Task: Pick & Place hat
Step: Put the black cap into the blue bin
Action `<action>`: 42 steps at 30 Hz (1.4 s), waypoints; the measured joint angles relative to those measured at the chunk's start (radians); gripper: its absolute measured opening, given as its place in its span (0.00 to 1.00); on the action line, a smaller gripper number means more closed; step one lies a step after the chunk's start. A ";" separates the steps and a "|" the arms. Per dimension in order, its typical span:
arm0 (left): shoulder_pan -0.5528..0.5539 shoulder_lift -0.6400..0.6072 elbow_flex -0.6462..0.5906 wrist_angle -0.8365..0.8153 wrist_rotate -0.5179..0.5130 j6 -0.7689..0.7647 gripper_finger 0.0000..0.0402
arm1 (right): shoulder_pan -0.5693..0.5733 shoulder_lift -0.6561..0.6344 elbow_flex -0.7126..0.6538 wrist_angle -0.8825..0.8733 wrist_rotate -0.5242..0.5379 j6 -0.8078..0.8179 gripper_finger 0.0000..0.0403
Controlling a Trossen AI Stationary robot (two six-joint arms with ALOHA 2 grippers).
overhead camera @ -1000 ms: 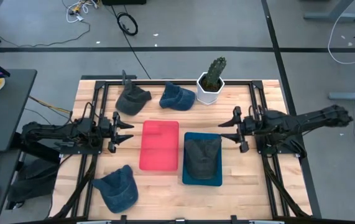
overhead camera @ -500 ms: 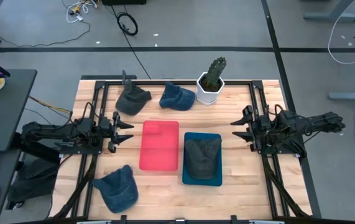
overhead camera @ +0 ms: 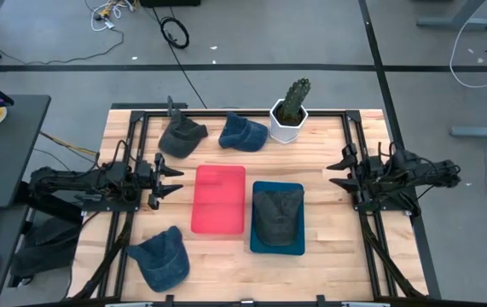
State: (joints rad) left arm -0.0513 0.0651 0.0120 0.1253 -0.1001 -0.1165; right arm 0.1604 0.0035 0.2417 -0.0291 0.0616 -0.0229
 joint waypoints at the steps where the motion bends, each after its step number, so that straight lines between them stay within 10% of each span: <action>1: 0.000 0.000 0.000 0.000 0.000 0.002 0.51 | 0.000 -0.004 -0.002 0.001 0.000 0.000 0.44; 19: 0.000 0.000 0.000 0.001 0.000 0.032 0.51 | 0.000 -0.004 -0.224 0.322 -0.018 -0.048 0.44; 42: -0.001 0.000 0.000 -0.004 0.001 -0.166 0.51 | 0.000 -0.001 -0.224 0.048 -0.026 -0.060 0.44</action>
State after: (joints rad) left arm -0.0525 0.0654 0.0116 0.1215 -0.0993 -0.2824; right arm 0.1600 0.0025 0.0174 0.0185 0.0360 -0.0829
